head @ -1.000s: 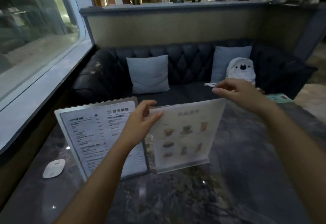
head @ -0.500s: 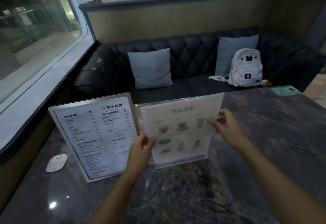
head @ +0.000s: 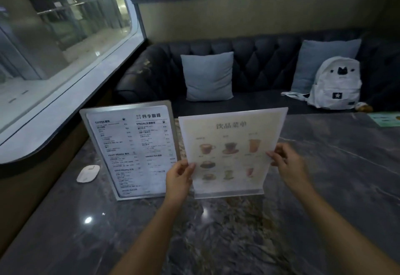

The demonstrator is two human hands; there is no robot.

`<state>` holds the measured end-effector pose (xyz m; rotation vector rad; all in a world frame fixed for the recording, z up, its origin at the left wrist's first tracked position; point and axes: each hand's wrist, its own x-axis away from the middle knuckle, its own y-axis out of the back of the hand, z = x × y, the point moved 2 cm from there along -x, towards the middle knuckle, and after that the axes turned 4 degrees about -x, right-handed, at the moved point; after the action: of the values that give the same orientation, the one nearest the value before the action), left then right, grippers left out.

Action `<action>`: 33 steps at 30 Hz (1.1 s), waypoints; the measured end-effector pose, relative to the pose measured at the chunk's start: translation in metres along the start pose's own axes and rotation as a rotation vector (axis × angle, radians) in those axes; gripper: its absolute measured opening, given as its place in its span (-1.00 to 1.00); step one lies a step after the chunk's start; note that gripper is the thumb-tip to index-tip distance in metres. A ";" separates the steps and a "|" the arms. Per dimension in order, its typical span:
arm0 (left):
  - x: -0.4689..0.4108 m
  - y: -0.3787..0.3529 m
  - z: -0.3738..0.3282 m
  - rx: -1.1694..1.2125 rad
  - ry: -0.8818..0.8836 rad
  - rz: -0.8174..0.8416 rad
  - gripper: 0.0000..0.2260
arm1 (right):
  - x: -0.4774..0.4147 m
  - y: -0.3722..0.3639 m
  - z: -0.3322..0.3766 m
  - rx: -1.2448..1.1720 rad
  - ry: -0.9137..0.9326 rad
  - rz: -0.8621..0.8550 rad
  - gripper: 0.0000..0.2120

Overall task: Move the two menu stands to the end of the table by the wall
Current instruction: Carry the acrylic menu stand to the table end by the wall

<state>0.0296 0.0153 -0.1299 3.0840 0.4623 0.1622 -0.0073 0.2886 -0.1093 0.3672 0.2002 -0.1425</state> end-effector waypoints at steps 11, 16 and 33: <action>0.034 0.022 -0.030 -0.013 -0.077 -0.091 -0.81 | 0.022 0.016 0.039 -0.012 0.179 0.073 -0.94; 0.051 0.060 -0.051 -0.013 -0.106 -0.141 -0.83 | 0.030 0.005 0.083 -0.069 0.288 0.168 -0.90; 0.133 0.280 -0.050 -0.043 -0.106 -0.582 -0.80 | 0.069 -0.211 0.186 -0.127 0.432 0.529 -0.94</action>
<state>0.2323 -0.2133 -0.0574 2.7499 1.2872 -0.0040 0.0536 0.0181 -0.0268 0.3105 0.5272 0.4736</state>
